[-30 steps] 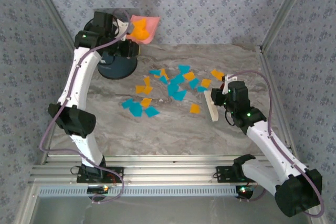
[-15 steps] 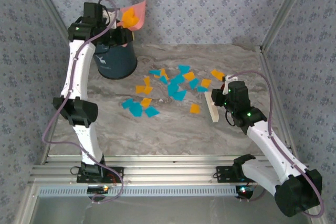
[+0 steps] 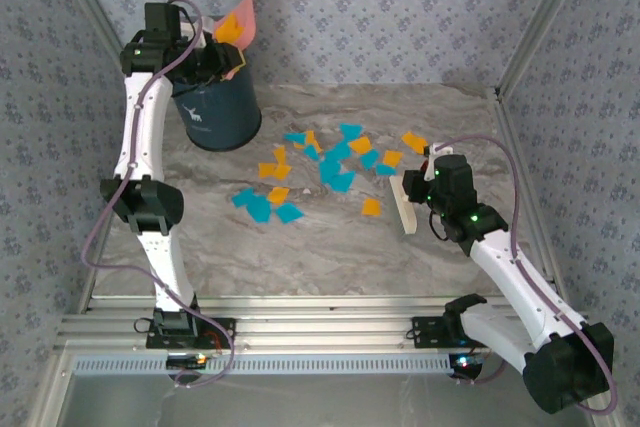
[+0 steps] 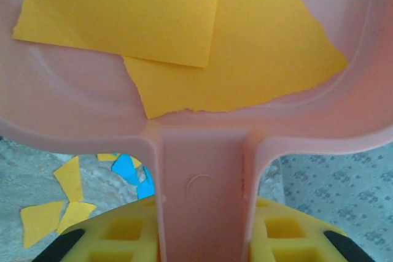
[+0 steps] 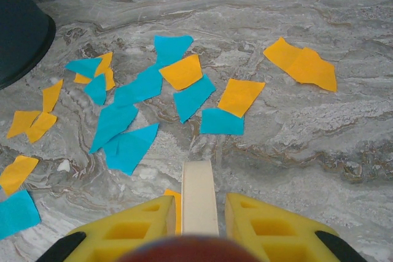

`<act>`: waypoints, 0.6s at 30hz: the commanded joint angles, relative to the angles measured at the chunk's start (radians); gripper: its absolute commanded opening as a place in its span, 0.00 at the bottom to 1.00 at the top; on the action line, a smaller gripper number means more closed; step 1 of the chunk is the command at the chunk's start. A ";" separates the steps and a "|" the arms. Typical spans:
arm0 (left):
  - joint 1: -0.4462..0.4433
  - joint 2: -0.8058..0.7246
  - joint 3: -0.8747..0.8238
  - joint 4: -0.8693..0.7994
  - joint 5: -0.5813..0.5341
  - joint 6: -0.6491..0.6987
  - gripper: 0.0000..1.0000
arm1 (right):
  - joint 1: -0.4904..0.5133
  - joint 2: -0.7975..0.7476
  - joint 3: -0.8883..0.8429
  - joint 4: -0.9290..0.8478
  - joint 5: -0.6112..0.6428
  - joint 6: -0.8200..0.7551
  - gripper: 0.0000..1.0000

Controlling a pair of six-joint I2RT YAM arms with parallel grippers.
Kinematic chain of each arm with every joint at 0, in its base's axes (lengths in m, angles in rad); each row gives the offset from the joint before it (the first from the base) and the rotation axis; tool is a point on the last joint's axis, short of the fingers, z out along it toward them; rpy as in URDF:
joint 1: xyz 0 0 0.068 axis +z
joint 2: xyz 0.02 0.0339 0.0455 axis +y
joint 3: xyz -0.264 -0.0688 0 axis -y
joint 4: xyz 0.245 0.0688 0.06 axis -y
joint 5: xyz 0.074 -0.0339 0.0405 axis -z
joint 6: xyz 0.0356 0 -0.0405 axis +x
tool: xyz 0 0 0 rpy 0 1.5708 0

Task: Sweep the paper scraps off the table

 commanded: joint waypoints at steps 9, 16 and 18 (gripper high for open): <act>0.036 0.036 0.038 0.136 0.096 -0.196 0.00 | -0.006 -0.002 0.025 0.017 -0.012 0.020 0.00; 0.044 0.029 -0.004 0.239 0.131 -0.289 0.00 | -0.007 -0.005 0.022 0.016 -0.018 0.025 0.00; 0.043 0.030 -0.015 0.268 0.144 -0.318 0.00 | -0.007 -0.005 0.021 0.016 -0.018 0.025 0.00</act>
